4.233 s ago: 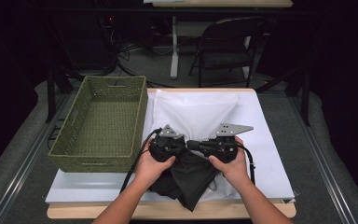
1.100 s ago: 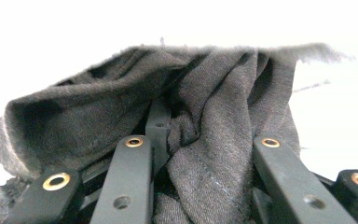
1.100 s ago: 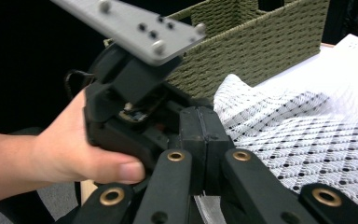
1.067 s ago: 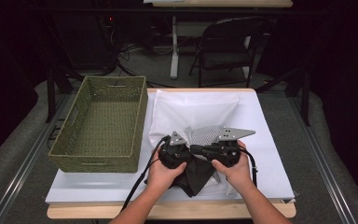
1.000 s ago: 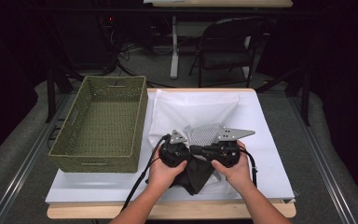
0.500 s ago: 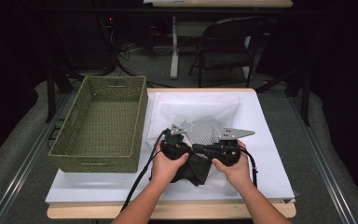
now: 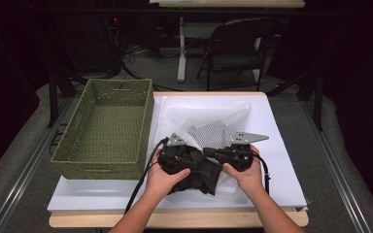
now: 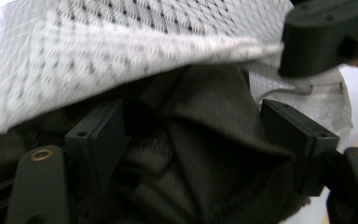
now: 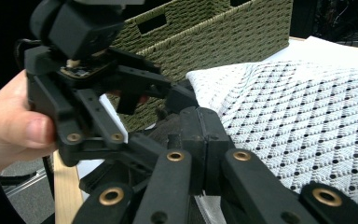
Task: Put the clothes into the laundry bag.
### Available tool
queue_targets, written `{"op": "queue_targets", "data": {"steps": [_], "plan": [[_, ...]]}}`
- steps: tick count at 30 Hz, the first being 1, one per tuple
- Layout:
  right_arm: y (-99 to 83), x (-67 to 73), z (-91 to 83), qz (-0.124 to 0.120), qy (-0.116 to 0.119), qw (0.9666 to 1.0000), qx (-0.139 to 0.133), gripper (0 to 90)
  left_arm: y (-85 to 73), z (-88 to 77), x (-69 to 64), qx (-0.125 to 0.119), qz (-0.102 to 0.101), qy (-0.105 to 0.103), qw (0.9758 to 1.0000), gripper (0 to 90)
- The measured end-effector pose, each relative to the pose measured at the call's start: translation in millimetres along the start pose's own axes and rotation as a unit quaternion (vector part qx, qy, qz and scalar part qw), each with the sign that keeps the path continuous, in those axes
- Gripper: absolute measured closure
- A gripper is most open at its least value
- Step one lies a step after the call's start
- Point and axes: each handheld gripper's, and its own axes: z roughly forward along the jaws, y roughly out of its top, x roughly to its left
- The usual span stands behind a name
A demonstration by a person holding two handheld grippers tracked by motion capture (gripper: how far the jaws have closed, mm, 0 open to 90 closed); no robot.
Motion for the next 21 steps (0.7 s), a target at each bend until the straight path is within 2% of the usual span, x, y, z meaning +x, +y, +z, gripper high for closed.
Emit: {"op": "queue_targets", "data": {"steps": [2, 5, 9, 10, 14, 17, 21], "plan": [[0.0, -0.3, -0.2, 0.003, 0.001, 1.0, 0.0, 90.0, -4.1, -0.7, 0.5, 0.007, 0.008, 0.013, 0.9999, 20.9], [-0.2, -0.3, 0.1, 0.001, 0.001, 1.0, 0.0, 90.0, -10.9, 2.0, 2.3, 0.011, 0.005, 0.018, 0.9998, 18.3], [-0.3, -0.1, 0.4, 0.0, 0.001, 1.0, 0.002, 90.0, -18.8, 10.0, 4.2, 0.041, 0.004, 0.034, 0.9986, 15.1], [-0.3, 0.0, 0.3, -0.001, 0.001, 1.0, 0.002, 90.0, -20.9, 11.8, 5.2, 0.048, 0.002, 0.032, 0.9983, 14.5], [-0.5, 0.2, 0.6, 0.001, 0.001, 1.0, 0.003, 90.0, -25.2, 16.1, 7.4, 0.05, -0.008, 0.033, 0.9982, 14.3], [-0.9, 1.0, 1.1, 0.002, 0.001, 1.0, 0.003, 90.0, -27.1, 20.4, 5.5, 0.056, 0.003, 0.042, 0.9975, 14.5], [-2.1, 1.3, 1.6, -0.001, 0.002, 1.0, 0.008, 90.0, -31.7, 25.6, 7.8, 0.063, -0.005, 0.039, 0.9972, 18.0]]}}
